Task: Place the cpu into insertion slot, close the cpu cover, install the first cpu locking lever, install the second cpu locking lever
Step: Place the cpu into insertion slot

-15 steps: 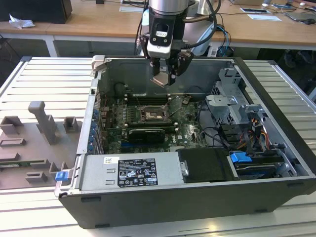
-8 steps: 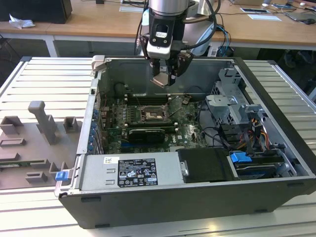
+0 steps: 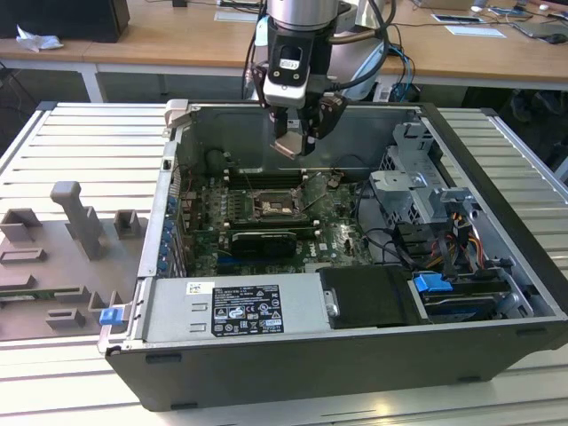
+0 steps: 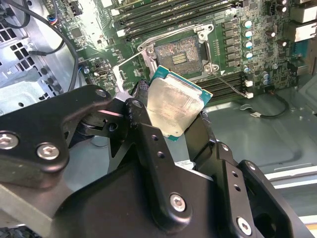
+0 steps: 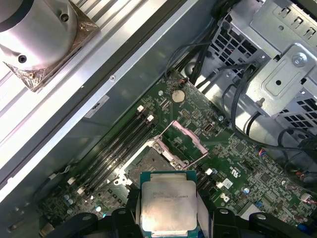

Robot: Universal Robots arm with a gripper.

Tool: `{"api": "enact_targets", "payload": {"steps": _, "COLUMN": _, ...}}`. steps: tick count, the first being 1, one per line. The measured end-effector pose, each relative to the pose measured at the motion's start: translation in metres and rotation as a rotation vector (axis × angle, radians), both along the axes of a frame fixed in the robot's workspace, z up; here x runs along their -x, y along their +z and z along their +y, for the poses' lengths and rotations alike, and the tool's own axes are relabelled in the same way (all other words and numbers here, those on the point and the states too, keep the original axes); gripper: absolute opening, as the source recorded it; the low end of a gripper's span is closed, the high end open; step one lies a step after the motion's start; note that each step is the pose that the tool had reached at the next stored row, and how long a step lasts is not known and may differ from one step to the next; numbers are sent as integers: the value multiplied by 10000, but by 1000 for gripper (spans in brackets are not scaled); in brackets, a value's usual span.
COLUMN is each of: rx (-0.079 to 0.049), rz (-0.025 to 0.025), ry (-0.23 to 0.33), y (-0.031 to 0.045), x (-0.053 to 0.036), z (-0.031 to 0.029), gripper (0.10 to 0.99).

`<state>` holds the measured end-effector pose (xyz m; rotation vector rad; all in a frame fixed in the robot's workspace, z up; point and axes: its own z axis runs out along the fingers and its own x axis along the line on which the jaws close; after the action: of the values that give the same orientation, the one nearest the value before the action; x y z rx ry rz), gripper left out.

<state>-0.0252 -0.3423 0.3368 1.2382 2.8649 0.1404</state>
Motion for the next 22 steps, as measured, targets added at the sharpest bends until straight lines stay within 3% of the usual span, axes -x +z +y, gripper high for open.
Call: {"api": "enact_targets", "payload": {"steps": 22, "rx": 1, "rz": 0, "ry": -186, "y": -74, "x": 1, "z": 0, "gripper": 541}}
